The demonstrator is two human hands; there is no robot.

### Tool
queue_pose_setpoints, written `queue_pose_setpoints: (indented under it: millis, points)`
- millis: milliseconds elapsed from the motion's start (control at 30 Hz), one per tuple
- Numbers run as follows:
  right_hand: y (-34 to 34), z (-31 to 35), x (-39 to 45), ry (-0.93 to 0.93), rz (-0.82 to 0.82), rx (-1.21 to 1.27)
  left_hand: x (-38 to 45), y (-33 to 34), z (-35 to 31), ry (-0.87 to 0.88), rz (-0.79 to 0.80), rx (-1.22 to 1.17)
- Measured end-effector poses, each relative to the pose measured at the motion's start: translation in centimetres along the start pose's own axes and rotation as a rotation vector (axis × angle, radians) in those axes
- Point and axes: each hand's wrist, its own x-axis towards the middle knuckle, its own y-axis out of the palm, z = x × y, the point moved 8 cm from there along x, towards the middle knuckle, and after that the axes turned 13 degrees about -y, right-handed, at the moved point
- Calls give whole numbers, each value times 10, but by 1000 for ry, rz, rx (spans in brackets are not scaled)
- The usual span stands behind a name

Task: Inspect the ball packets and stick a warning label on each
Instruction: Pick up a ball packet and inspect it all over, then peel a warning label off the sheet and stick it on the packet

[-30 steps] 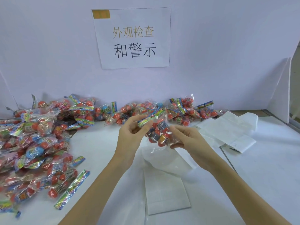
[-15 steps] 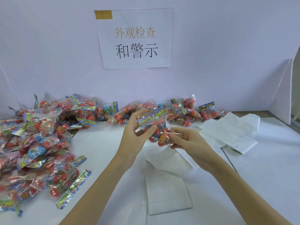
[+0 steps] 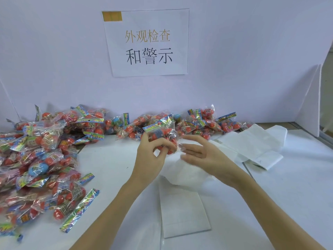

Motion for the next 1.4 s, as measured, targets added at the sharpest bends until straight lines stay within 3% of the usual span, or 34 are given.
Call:
queue_pose_setpoints:
  millis: [100,167,267,333,533,733,867,933,1067,1233,1400]
  points:
    - [4,-8,-5,46,174,-381,-2,-2,-3,60,-31,75]
    - [-1,-8,-3,23,123,-584,-2,-3,-3,68,-27,89]
    - [-10,-5,0,-9,25,-697,0,-6,-3,64,-48,90]
    - [-16,-4,1,-16,0,-727,0,-1,-1,42,2,85]
    - [-23,5,2,-130,-138,-704,-7,26,16,35,439,243]
    - [-19,21,-2,-299,-249,-666,-1,19,15,145,306,315]
    - [-8,55,-14,-622,-380,-828,5,12,21,38,218,219]
    - [1,64,-15,-745,-334,-860,9,9,24,-17,183,191]
    - [21,45,-7,-694,-130,-970,10,9,27,-70,195,176]
    - [12,33,-4,-604,-137,-863,10,11,34,-195,331,131]
    - [11,29,-3,-544,-121,-854,10,10,39,-227,315,116]
